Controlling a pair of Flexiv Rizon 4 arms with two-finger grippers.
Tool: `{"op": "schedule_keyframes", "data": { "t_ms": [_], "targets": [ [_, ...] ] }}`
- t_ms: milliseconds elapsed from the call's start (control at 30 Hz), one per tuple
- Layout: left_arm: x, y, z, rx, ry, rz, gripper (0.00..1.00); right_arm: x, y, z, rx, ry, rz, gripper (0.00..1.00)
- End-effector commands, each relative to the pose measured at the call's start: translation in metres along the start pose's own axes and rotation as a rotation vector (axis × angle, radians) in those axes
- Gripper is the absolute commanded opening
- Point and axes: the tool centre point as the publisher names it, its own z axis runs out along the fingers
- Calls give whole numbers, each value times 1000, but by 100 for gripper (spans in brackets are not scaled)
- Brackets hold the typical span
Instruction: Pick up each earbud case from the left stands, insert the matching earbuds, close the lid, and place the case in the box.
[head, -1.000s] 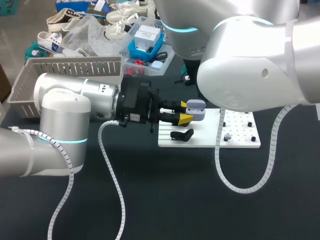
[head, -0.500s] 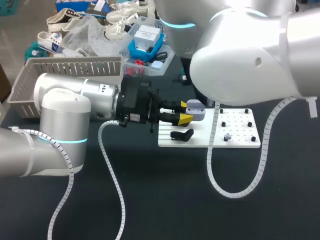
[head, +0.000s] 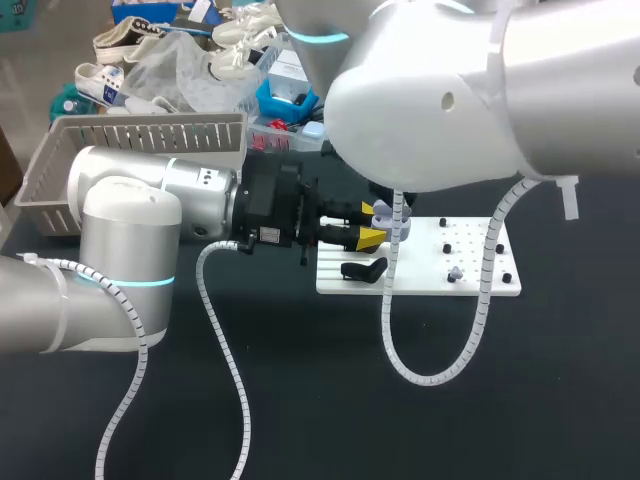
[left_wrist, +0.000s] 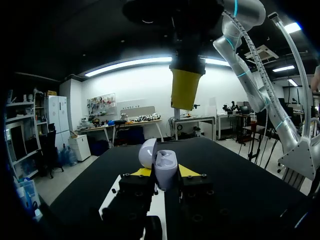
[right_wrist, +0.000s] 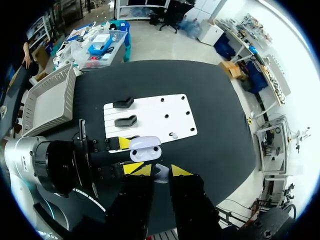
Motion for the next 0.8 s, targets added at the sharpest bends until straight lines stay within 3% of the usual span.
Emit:
{"op": "schedule_keyframes", "data": {
  "t_ms": [33,800],
  "targets": [
    [1,1,1,1,-1,1,0,6,-5,9,-22,-28,10,0],
    [1,1,1,1,-1,1,0,-16,1,31,3,26,-19,0]
  ]
}}
